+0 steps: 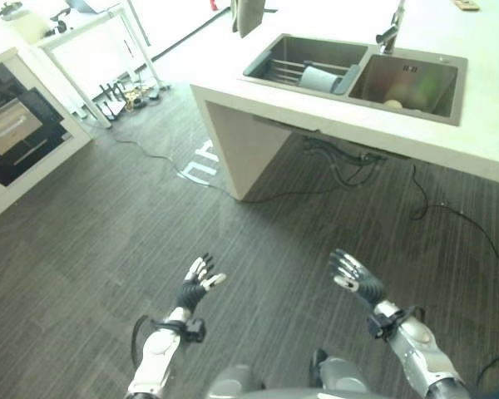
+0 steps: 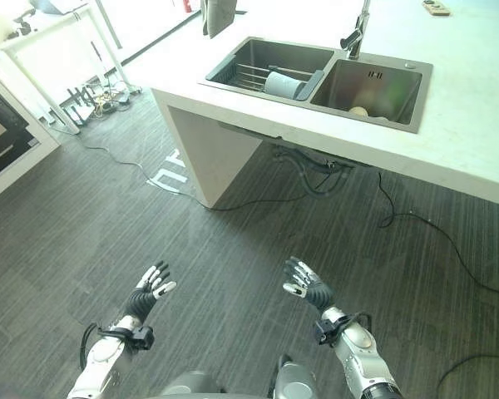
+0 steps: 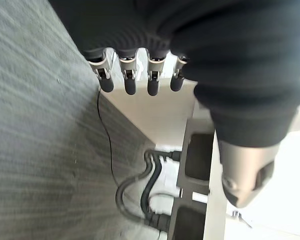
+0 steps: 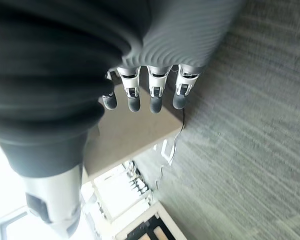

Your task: Place the dishes in the dishwasher.

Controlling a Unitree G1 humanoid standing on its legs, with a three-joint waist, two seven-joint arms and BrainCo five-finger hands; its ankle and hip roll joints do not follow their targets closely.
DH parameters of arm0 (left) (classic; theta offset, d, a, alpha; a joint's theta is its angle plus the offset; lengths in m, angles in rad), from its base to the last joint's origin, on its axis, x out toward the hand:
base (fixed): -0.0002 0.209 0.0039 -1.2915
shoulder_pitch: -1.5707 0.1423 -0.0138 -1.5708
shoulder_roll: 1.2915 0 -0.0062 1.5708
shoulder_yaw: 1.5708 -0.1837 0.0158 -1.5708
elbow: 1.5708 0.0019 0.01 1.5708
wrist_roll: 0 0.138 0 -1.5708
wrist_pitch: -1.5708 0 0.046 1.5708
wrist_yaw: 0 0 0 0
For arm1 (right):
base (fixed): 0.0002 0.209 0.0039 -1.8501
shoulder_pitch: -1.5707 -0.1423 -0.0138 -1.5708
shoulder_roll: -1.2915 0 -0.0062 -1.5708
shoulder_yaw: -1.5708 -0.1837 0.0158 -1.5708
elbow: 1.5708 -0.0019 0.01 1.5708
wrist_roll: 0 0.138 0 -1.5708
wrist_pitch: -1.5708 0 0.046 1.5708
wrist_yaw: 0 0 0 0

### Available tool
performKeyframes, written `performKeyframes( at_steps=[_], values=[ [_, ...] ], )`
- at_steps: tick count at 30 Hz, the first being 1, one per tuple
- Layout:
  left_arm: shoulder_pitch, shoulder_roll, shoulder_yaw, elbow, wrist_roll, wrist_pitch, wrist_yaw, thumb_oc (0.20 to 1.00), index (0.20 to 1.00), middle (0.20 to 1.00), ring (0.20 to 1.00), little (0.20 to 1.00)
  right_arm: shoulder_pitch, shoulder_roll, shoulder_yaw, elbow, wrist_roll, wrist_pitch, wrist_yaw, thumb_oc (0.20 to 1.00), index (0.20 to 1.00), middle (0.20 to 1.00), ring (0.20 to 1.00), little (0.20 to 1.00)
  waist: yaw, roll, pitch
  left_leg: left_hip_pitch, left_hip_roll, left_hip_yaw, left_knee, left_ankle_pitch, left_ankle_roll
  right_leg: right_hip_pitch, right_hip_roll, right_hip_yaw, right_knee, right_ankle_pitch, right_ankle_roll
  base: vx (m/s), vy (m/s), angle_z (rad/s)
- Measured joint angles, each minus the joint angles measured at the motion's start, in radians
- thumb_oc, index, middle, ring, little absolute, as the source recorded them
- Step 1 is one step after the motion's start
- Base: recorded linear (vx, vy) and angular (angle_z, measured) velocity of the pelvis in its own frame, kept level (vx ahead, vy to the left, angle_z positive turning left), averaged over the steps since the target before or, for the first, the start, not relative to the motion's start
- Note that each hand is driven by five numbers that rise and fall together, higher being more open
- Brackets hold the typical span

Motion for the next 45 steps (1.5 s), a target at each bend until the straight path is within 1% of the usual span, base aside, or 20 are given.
performKeyframes(
  at_steps=[3, 5, 6, 9, 10, 13, 16, 17, 21, 23, 25, 27, 30, 31, 32, 33, 38, 40, 42, 45],
  values=[
    [-0.003, 0.008, -0.002, 0.004, -0.001, -0.005, -0.003, 1.0, 1.0, 1.0, 1.0, 1.0, 0.012, -0.004, -0.001, 0.031, 0.0, -0.004, -0.001, 1.0, 1.0, 1.0, 1.0, 1.0, -0.006, 0.01, -0.003, -0.001, 0.039, 0.085, -0.456, 0.0, 0.014, 0.103, 0.039, -0.023, -0.096, 0.001, 0.003, 0.25, 0.127, -0.01],
    [-0.016, 0.012, -0.002, 0.019, -0.001, -0.016, -0.006, 1.0, 1.0, 1.0, 1.0, 1.0, 0.013, -0.005, 0.025, 0.048, 0.001, -0.006, -0.002, 1.0, 1.0, 1.0, 1.0, 1.0, -0.004, 0.025, -0.005, 0.01, 0.057, 0.01, -0.768, 0.06, -0.043, 0.158, 0.071, -0.029, -0.141, -0.005, 0.019, 0.39, 0.189, 0.02],
    [-0.017, 0.01, -0.002, 0.032, -0.001, -0.017, -0.01, 1.0, 1.0, 1.0, 1.0, 1.0, 0.015, -0.003, 0.027, 0.05, 0.001, -0.006, -0.002, 1.0, 1.0, 1.0, 1.0, 1.0, 0.001, 0.021, -0.002, 0.002, 0.063, -0.007, -0.802, 0.089, -0.047, 0.174, 0.071, -0.023, -0.152, -0.01, 0.028, 0.39, 0.203, -0.06],
    [-0.004, 0.006, 0.001, 0.076, -0.001, -0.02, -0.034, 1.0, 1.0, 1.0, 1.0, 1.0, 0.028, -0.008, 0.022, 0.048, 0.001, -0.02, -0.002, 1.0, 1.0, 1.0, 1.0, 1.0, 0.016, 0.018, 0.001, 0.014, 0.081, 0.021, -0.808, 0.118, -0.035, 0.237, 0.058, -0.018, -0.19, -0.03, 0.061, 0.34, 0.275, -0.09],
    [0.004, 0.007, 0.002, 0.076, -0.001, -0.021, -0.046, 1.0, 1.0, 1.0, 1.0, 1.0, 0.039, -0.01, 0.019, 0.048, 0.001, -0.026, -0.003, 1.0, 1.0, 1.0, 1.0, 1.0, 0.024, 0.029, -0.003, 0.072, 0.075, 0.091, -0.812, 0.129, -0.008, 0.272, 0.034, -0.008, -0.184, -0.061, 0.108, 0.41, 0.378, -0.08],
    [-0.002, 0.017, 0.003, 0.073, -0.001, -0.022, -0.044, 1.0, 1.0, 1.0, 1.0, 1.0, 0.043, 0.022, 0.011, 0.047, 0.002, -0.025, -0.003, 1.0, 1.0, 1.0, 1.0, 1.0, 0.025, 0.011, 0.006, 0.129, 0.005, 0.104, -0.803, 0.184, 0.052, 0.253, -0.053, -0.006, -0.04, -0.076, 0.127, 0.33, 0.314, -0.15],
    [-0.044, 0.067, 0.009, 0.047, -0.002, -0.028, -0.043, 1.0, 1.0, 1.0, 1.0, 1.0, 0.069, 0.066, -0.017, 0.032, 0.0, -0.025, -0.002, 1.0, 1.0, 1.0, 1.0, 1.0, 0.026, -0.015, 0.007, 0.174, -0.079, 0.095, -0.807, 0.125, 0.137, 0.212, -0.126, -0.012, 0.109, -0.071, 0.133, 0.31, 0.365, 0.2],
    [-0.058, 0.083, 0.007, 0.035, -0.001, -0.028, -0.042, 1.0, 1.0, 1.0, 1.0, 1.0, 0.072, 0.078, -0.021, 0.031, 0.0, -0.025, -0.002, 1.0, 1.0, 1.0, 1.0, 1.0, 0.02, -0.001, 0.012, 0.201, -0.096, 0.079, -0.825, 0.131, 0.159, 0.163, -0.153, 0.013, 0.243, -0.049, 0.142, 0.18, 0.288, 0.44],
    [-0.085, 0.102, 0.0, 0.02, 0.002, -0.033, -0.034, 1.0, 1.0, 1.0, 1.0, 1.0, 0.056, 0.085, -0.014, 0.005, -0.001, -0.025, -0.004, 1.0, 1.0, 1.0, 1.0, 1.0, 0.026, 0.004, 0.015, 0.238, -0.132, 0.085, -0.83, 0.088, 0.218, -0.083, -0.127, 0.086, 0.55, -0.062, 0.208, 0.14, 0.277, 0.1],
    [-0.081, 0.103, -0.001, 0.019, 0.002, -0.028, -0.025, 1.0, 1.0, 1.0, 1.0, 1.0, 0.057, 0.084, -0.001, -0.008, -0.002, -0.023, -0.022, 1.0, 1.0, 1.0, 1.0, 1.0, 0.025, 0.012, 0.022, 0.262, -0.13, 0.097, -0.819, 0.065, 0.232, -0.118, -0.119, 0.086, 0.606, 0.013, 0.244, 0.07, 0.188, -0.22],
    [-0.075, 0.108, 0.0, 0.017, 0.002, -0.027, -0.012, 1.0, 1.0, 1.0, 1.0, 1.0, 0.047, 0.078, 0.014, -0.011, -0.007, -0.02, -0.025, 1.0, 1.0, 1.0, 1.0, 1.0, 0.028, 0.033, 0.029, 0.279, -0.116, 0.142, -0.826, 0.058, 0.222, -0.182, -0.151, 0.037, 0.734, 0.013, 0.233, 0.01, 0.018, -0.55],
    [-0.076, 0.109, -0.001, 0.016, 0.002, -0.026, -0.001, 1.0, 1.0, 1.0, 1.0, 1.0, 0.027, 0.071, 0.015, -0.01, -0.007, -0.019, -0.027, 1.0, 1.0, 1.0, 1.0, 1.0, 0.029, 0.043, 0.035, 0.269, -0.108, 0.172, -0.825, 0.05, 0.209, -0.224, -0.176, -0.024, 0.653, -0.026, 0.221, 0.06, -0.182, -0.67],
    [-0.079, 0.107, -0.001, 0.018, 0.002, -0.025, 0.004, 1.0, 1.0, 1.0, 1.0, 1.0, 0.002, 0.043, 0.01, -0.009, -0.005, -0.018, -0.04, 1.0, 1.0, 1.0, 1.0, 1.0, 0.012, 0.057, 0.047, 0.264, -0.115, 0.167, -0.826, 0.026, 0.171, -0.222, -0.164, -0.039, 0.147, -0.02, 0.244, 0.16, -0.219, -0.54],
    [-0.081, 0.104, 0.0, 0.019, 0.002, -0.026, 0.006, 1.0, 1.0, 1.0, 1.0, 1.0, 0.01, 0.035, 0.012, -0.007, -0.006, -0.016, -0.041, 1.0, 1.0, 1.0, 1.0, 1.0, 0.0, 0.05, 0.05, 0.268, -0.116, 0.176, -0.826, -0.011, 0.091, -0.228, -0.159, -0.036, 0.065, 0.04, 0.238, 0.23, -0.199, -0.18],
    [-0.062, 0.122, 0.008, 0.018, 0.003, -0.031, 0.005, 1.0, 1.0, 1.0, 1.0, 1.0, 0.017, 0.055, 0.017, -0.008, -0.006, -0.016, -0.034, 1.0, 1.0, 1.0, 1.0, 1.0, 0.001, -0.004, 0.059, 0.235, -0.123, 0.182, -0.67, -0.083, 0.136, -0.247, -0.221, -0.003, 0.013, 0.116, 0.27, 0.26, -0.218, -0.47],
    [-0.04, 0.128, 0.024, 0.032, 0.002, -0.023, 0.01, 1.0, 1.0, 1.0, 1.0, 1.0, 0.03, 0.065, 0.013, -0.003, -0.008, -0.003, -0.032, 1.0, 1.0, 1.0, 1.0, 1.0, 0.009, -0.025, 0.064, 0.232, -0.119, 0.165, -0.591, -0.147, 0.17, -0.27, -0.27, -0.003, 0.016, 0.167, 0.291, 0.16, -0.282, -0.71],
    [0.006, 0.092, 0.036, -0.017, 0.002, -0.011, 0.013, 1.0, 1.0, 1.0, 1.0, 1.0, 0.076, 0.068, 0.011, -0.031, -0.022, 0.023, -0.024, 1.0, 1.0, 1.0, 1.0, 1.0, -0.006, 0.001, 0.038, 0.275, -0.08, 0.148, -0.67, -0.092, 0.144, -0.212, -0.205, -0.089, 0.089, 0.166, 0.219, 0.19, -0.385, -0.04],
    [-0.011, 0.091, 0.035, -0.028, 0.002, -0.01, 0.015, 1.0, 1.0, 1.0, 1.0, 1.0, 0.059, 0.066, 0.011, -0.031, -0.037, 0.025, -0.024, 1.0, 1.0, 1.0, 1.0, 1.0, -0.007, -0.002, 0.035, 0.293, -0.06, 0.129, -0.674, -0.084, 0.13, -0.116, -0.118, -0.089, 0.056, 0.1, 0.137, 0.13, -0.298, 0.2],
    [-0.012, 0.08, 0.02, -0.027, 0.002, -0.004, 0.016, 1.0, 1.0, 1.0, 1.0, 1.0, 0.028, 0.046, 0.016, -0.03, -0.037, 0.025, -0.025, 1.0, 1.0, 1.0, 1.0, 1.0, -0.014, 0.016, 0.028, 0.301, -0.037, 0.126, -0.667, -0.072, 0.103, -0.081, -0.088, -0.089, 0.028, 0.089, 0.133, 0.14, -0.326, -0.04],
    [-0.014, 0.068, 0.019, -0.027, 0.0, -0.004, 0.016, 1.0, 1.0, 1.0, 1.0, 1.0, 0.007, 0.026, 0.01, -0.023, -0.038, 0.026, -0.025, 1.0, 1.0, 1.0, 1.0, 1.0, -0.024, 0.017, 0.02, 0.297, 0.007, 0.114, -0.572, -0.086, 0.051, -0.08, -0.062, -0.079, 0.095, 0.001, 0.091, 0.13, -0.256, -0.11]
  ],
)
